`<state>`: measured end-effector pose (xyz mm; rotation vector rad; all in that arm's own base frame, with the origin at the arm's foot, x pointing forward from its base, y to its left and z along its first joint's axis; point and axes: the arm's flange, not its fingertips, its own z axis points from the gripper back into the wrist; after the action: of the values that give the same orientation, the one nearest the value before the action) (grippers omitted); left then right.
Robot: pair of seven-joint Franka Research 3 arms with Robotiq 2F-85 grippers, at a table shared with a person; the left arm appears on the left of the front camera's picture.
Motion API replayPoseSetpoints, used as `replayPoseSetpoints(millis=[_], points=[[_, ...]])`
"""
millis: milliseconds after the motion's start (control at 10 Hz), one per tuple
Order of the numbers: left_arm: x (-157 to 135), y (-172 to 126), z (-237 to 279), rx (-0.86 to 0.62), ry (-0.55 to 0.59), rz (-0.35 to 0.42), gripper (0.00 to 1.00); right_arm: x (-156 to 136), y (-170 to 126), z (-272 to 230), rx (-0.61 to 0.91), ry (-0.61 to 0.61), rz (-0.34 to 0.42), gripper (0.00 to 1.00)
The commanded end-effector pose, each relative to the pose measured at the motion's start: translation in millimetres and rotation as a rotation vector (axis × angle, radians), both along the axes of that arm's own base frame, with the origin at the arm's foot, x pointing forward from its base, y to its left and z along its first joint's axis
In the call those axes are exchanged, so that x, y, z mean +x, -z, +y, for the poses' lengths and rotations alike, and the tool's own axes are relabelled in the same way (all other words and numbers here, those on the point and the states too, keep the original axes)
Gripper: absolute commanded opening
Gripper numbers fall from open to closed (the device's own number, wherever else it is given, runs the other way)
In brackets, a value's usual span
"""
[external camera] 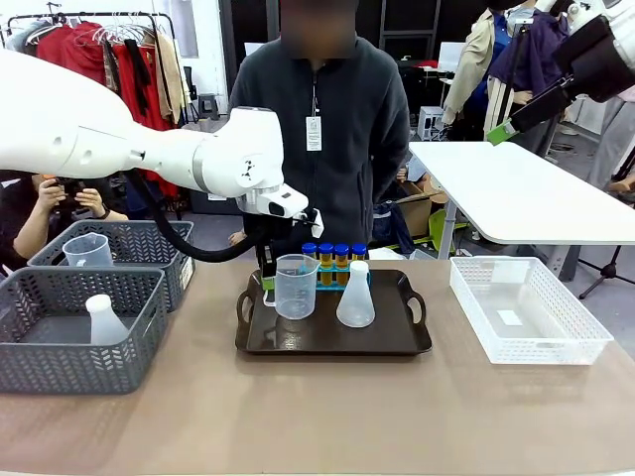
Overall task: Prepare the laboratory tools.
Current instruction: Pick up one Large Measuring Cup and place it on the Handle tray.
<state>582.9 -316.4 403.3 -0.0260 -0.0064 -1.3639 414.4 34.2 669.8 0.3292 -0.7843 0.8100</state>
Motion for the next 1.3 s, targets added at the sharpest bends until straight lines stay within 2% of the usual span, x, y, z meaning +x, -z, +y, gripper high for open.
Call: replayPoseSetpoints(millis=[0,400,500,900,1000,1200], points=[[-5.2,2.9,8.4,-0.027,0.030,0.014,0.00,0.3,-1.5,-0.3,0.021,-0.011,-0.007,1.00],[-3.0,6.4,7.0,-0.019,0.040,0.040,0.00,0.3,-1.5,-0.3,0.021,-0.011,-0.007,1.00],[-3.3,6.5,6.7,-0.015,0.047,0.046,0.13,0.3,-1.5,-0.3,0.021,-0.011,-0.007,1.00],[-3.4,7.3,7.2,-0.007,0.049,0.042,0.90,0.3,-1.5,-0.3,0.021,-0.011,-0.007,1.00],[-4.8,3.5,8.6,-0.008,0.041,0.034,1.00,0.3,-1.5,-0.3,0.021,-0.011,-0.007,1.00],[-6.8,-7.2,10.7,-0.007,0.039,0.028,1.00,0.3,-1.5,-0.3,0.021,-0.011,-0.007,1.00]])
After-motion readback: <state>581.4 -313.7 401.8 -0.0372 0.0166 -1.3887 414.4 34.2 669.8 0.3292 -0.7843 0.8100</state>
